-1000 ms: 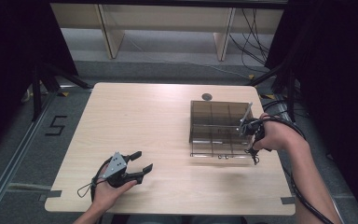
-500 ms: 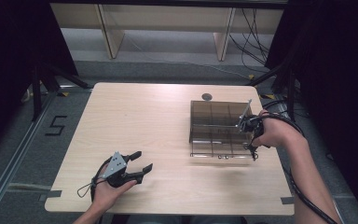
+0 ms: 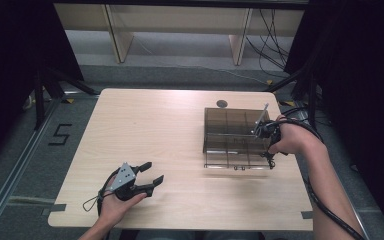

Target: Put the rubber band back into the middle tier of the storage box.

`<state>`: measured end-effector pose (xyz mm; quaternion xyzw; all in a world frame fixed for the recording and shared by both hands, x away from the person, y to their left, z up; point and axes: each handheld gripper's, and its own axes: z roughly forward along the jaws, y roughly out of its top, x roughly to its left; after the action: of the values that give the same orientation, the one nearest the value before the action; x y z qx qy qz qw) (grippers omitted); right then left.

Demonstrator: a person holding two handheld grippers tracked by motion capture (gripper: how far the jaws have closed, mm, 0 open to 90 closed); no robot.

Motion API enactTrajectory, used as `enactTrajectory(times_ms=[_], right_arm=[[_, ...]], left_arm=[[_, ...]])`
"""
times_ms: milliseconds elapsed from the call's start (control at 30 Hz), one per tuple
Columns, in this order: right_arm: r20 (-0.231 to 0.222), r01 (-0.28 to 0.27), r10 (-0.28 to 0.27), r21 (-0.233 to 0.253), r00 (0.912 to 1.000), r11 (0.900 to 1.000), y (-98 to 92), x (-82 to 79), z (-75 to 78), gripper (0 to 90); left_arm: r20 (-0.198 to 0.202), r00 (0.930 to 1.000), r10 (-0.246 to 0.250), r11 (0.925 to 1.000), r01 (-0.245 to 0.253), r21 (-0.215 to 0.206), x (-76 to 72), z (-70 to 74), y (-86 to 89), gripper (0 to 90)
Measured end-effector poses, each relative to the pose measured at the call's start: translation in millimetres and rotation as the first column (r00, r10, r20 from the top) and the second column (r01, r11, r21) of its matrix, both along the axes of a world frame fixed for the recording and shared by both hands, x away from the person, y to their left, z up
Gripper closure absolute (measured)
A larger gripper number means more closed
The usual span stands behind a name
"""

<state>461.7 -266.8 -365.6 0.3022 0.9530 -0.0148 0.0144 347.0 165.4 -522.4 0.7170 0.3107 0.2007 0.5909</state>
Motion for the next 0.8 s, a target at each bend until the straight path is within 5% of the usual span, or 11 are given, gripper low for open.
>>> enactTrajectory(times_ms=[800], right_arm=[[0.034,-0.006,0.006,0.001,0.9994,1.0,3.5,12.8,-2.0,88.0]], left_arm=[[-0.001,1.0,-0.001,1.0,0.001,0.002,0.4,0.1,0.5,31.3]])
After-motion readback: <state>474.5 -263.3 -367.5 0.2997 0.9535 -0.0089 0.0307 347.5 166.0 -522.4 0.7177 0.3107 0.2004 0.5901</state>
